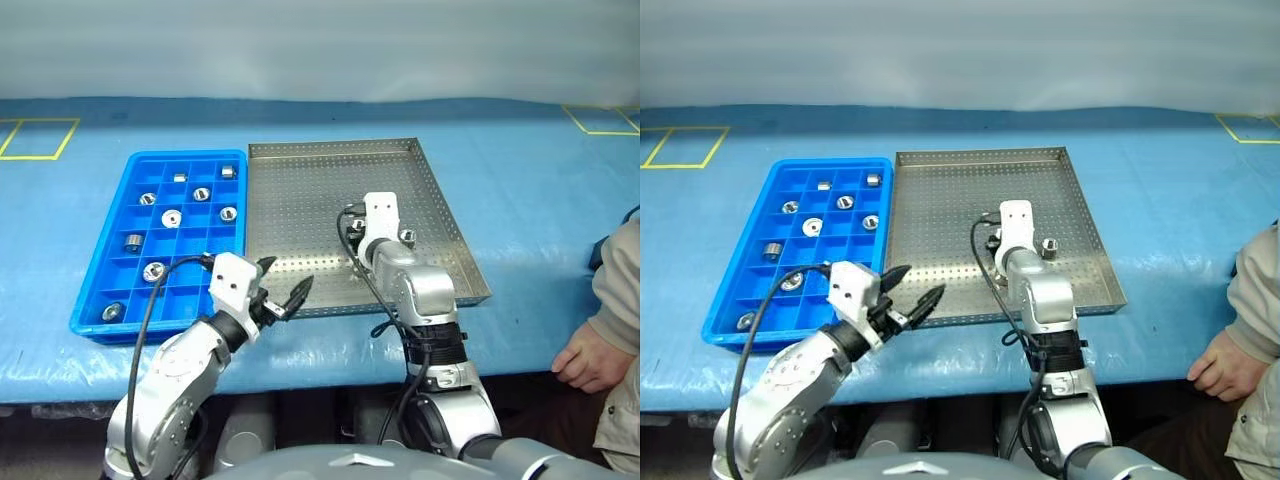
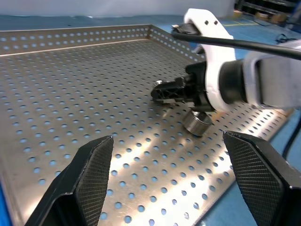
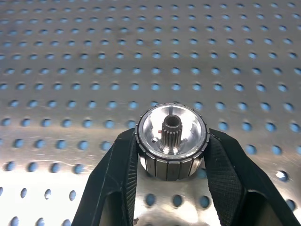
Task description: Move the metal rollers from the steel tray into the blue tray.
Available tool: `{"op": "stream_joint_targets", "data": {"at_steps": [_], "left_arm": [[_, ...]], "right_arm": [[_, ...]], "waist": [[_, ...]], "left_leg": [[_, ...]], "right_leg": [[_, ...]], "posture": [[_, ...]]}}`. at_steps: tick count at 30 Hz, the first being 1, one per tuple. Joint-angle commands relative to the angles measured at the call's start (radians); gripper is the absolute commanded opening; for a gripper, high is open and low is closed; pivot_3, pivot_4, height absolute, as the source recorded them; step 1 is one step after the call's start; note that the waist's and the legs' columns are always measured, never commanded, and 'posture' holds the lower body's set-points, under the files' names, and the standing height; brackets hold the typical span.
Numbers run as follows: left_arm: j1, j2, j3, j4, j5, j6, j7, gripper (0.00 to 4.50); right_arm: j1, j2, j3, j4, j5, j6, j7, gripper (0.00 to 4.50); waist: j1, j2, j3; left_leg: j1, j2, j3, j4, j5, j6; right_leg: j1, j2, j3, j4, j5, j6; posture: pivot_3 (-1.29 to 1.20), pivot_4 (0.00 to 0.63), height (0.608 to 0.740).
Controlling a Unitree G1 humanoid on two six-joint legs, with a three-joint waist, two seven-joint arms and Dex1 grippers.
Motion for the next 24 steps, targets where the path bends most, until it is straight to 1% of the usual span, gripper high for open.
{"op": "stream_joint_targets", "data": {"at_steps": [1,4,10,15,17,24], "left_arm": [[-0.004,-0.039,0.086,-0.075,0.019,-0.037,0.086,4.07],[0.013,-0.064,0.15,-0.102,0.031,-0.032,0.143,4.07],[0.105,-0.089,0.235,-0.192,0.045,-0.029,0.208,4.07],[0.183,-0.112,0.266,-0.243,0.065,-0.039,0.249,4.07],[0.206,-0.119,0.265,-0.255,0.075,-0.043,0.26,4.07],[0.243,-0.135,0.259,-0.266,0.09,-0.06,0.274,4.07]], "right_arm": [[-0.077,0.007,0.109,-0.096,0.021,-0.034,0.096,1.69],[-0.105,0.012,0.185,-0.104,0.025,-0.05,0.159,1.69],[-0.154,0.052,0.268,-0.069,0.046,-0.1,0.251,1.69],[-0.192,0.091,0.282,0.004,0.052,-0.12,0.281,1.69],[-0.202,0.097,0.288,0.034,0.051,-0.136,0.294,1.69],[-0.238,0.103,0.301,0.158,0.037,-0.216,0.326,1.69]], "waist": [[0.001,0.0,0.0],[0.012,0.0,0.0],[0.069,0.0,0.0],[0.125,0.0,0.0],[0.147,0.0,0.0],[0.219,0.0,0.0]], "left_leg": [[0.0,0.0,0.0,0.0,0.0,0.0],[0.0,0.0,-0.001,-0.001,0.0,0.0],[-0.003,0.0,-0.002,-0.002,0.0,-0.001],[-0.005,-0.001,-0.002,-0.001,0.0,-0.002],[-0.005,0.0,-0.003,-0.001,0.0,-0.002],[-0.008,0.0,-0.002,-0.001,0.001,-0.003]], "right_leg": [[0.0,0.0,0.0,0.0,0.002,0.003],[0.0,0.001,-0.001,0.0,0.002,0.003],[-0.001,0.0,-0.003,-0.001,0.002,0.003],[-0.004,-0.001,-0.003,-0.001,0.001,0.003],[-0.004,-0.001,-0.004,-0.001,-0.001,0.0],[-0.007,0.0,-0.005,0.0,-0.001,-0.001]], "posture": [[0.28,0.15,0.74],[0.33,0.15,0.74],[0.46,0.15,0.74],[0.53,0.15,0.74],[0.55,0.15,0.74],[0.57,0.15,0.74]]}}
